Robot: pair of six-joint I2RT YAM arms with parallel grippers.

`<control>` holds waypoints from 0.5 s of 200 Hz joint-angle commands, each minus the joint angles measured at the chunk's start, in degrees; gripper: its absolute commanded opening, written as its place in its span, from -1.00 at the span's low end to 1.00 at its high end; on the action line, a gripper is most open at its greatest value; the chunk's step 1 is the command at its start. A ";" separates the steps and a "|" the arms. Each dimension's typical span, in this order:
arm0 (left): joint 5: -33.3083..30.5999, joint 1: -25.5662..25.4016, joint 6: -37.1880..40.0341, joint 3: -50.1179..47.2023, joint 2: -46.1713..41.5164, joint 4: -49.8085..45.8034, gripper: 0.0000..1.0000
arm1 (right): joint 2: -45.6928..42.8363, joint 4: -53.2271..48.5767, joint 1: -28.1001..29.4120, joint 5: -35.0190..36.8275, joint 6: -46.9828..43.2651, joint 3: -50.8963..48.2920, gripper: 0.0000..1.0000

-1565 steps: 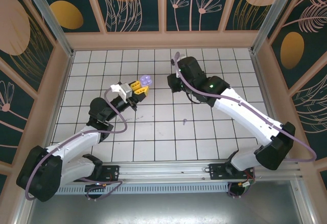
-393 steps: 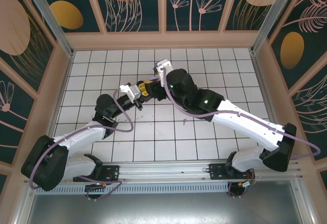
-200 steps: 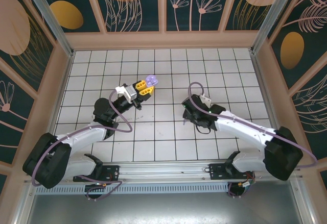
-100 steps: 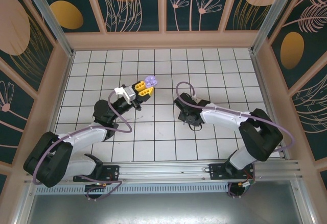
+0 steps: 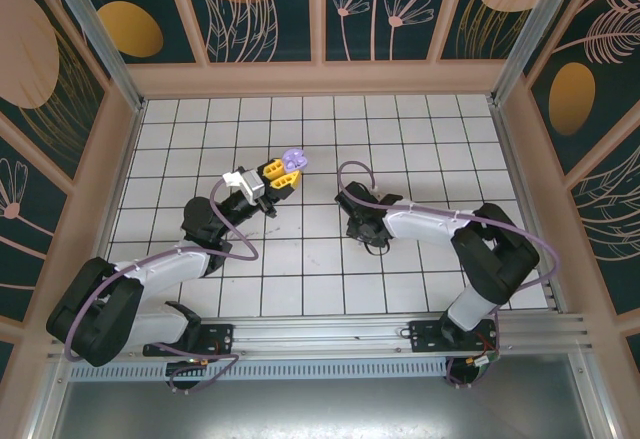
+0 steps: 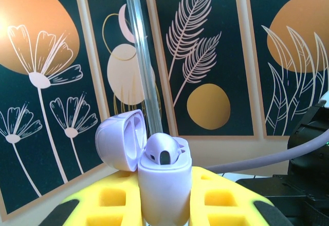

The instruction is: Insert wireless bluetooth earbuds into charging case

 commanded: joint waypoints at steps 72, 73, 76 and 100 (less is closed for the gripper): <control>-0.24 -0.41 -0.87 -0.39 0.33 3.19 -1.00 | 3.25 1.98 0.12 -1.22 -0.57 0.38 -0.29; -0.22 -0.42 -0.83 -0.34 0.25 3.19 -1.00 | 3.28 1.98 0.12 -1.20 -0.57 0.38 -0.29; -0.17 -0.40 -0.86 -0.30 0.28 3.15 -1.00 | 3.28 1.99 0.18 -1.23 -0.57 0.39 -0.29; -0.16 -0.42 -1.02 -0.21 0.35 3.19 -1.00 | 3.67 2.05 0.45 -1.18 -0.66 0.28 -0.31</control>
